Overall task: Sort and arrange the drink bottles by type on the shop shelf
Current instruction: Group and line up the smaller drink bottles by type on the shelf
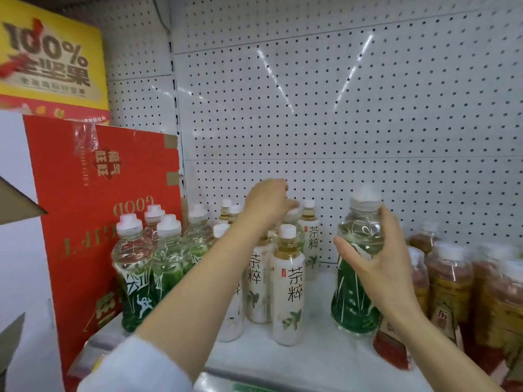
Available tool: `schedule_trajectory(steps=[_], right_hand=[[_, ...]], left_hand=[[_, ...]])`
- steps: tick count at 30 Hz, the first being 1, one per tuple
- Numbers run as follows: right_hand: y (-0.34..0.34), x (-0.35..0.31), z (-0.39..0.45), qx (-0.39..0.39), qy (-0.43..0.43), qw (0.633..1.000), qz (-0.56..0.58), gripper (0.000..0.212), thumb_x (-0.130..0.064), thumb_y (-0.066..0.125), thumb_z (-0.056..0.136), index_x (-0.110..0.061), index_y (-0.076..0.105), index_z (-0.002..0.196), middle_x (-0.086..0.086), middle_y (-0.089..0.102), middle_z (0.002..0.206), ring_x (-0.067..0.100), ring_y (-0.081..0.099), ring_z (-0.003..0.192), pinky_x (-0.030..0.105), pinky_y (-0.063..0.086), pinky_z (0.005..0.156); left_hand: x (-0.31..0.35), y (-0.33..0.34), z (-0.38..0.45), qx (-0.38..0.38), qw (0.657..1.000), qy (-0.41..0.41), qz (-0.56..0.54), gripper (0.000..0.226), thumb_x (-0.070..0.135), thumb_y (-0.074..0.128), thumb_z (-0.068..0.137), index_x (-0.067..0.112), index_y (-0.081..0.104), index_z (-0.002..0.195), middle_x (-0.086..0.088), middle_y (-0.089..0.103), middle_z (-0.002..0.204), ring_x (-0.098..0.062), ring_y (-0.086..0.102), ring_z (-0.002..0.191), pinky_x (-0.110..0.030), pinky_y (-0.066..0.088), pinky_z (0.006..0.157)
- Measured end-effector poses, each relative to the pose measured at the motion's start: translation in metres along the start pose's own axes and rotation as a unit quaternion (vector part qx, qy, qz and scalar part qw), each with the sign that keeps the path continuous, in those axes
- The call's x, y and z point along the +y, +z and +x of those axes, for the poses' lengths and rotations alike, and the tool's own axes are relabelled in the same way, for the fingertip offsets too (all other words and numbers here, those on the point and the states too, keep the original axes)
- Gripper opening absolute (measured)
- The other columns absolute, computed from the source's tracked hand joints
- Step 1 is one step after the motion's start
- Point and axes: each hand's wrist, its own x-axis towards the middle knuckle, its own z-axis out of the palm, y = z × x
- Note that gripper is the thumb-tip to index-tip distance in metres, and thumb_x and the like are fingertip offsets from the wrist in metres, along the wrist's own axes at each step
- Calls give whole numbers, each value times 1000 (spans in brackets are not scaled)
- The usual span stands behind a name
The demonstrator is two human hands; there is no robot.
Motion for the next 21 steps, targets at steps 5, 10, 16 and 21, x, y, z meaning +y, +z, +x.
schedule_trajectory(steps=[5,10,16,21], right_hand=[[-13,0,-23,-26,4,999,22,88,-38,79,73,-28,33,148,-14,47,144,-2,39,134,28,33,114],[-23,-5,-35,-21,-10,999,33,75,-23,80,74,-40,39,134,-44,51,112,-23,46,107,3,34,86],[-24,-14,-44,-22,-11,998,52,76,-7,80,74,-40,33,124,-61,42,92,-39,38,93,-11,29,75],[-21,-17,-54,-57,-8,995,81,87,-44,86,63,-40,33,133,-38,44,119,-30,37,110,3,28,96]], left_hand=[[-3,22,35,-169,983,-60,43,47,46,75,85,5,61,103,-7,61,95,-23,56,84,-31,47,76],[-3,19,26,-101,994,-45,-6,34,41,67,93,10,54,99,-1,54,88,-20,52,86,-30,45,73],[2,-57,22,154,938,-29,-308,43,36,57,99,7,50,130,-7,61,123,-17,58,90,-27,47,68],[-6,-120,-3,391,777,17,-492,36,32,50,100,6,52,126,-3,61,105,-16,59,90,-31,54,83]])
